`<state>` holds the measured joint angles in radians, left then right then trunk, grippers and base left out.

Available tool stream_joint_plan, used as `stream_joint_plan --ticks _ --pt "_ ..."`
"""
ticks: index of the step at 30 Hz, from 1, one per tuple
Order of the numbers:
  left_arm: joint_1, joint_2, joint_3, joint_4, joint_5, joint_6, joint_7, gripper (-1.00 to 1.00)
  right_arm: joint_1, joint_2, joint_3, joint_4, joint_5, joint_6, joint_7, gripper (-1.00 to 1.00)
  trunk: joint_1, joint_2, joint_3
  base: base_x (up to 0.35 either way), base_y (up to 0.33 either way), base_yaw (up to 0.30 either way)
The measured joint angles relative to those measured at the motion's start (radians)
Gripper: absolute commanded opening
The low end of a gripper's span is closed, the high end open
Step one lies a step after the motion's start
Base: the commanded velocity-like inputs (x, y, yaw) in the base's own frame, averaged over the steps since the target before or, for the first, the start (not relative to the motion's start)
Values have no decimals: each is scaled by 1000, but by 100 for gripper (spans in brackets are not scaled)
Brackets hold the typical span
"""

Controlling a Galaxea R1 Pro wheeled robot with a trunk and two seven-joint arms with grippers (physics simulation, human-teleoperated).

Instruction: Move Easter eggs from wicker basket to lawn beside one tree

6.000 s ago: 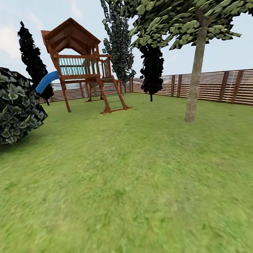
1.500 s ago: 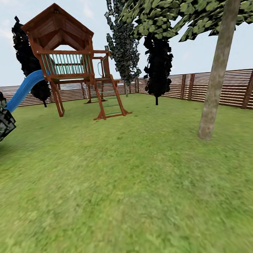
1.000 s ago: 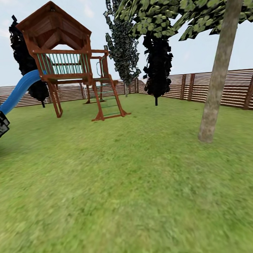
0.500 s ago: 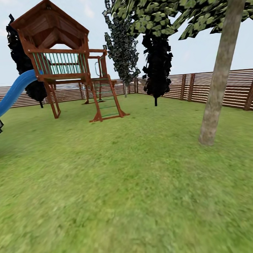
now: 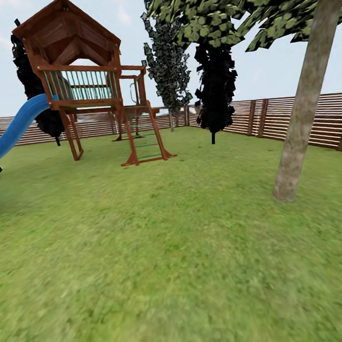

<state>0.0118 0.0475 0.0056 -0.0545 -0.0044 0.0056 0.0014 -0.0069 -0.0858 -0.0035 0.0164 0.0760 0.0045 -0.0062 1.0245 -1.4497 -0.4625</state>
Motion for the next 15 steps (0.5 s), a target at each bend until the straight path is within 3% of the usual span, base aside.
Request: stream_joint_plan --ticks 15 --pt "0 0 0 0 0 0 0 100 0 0 -3 0 -1 0 -1 100 0 0 0 294 -149 264"
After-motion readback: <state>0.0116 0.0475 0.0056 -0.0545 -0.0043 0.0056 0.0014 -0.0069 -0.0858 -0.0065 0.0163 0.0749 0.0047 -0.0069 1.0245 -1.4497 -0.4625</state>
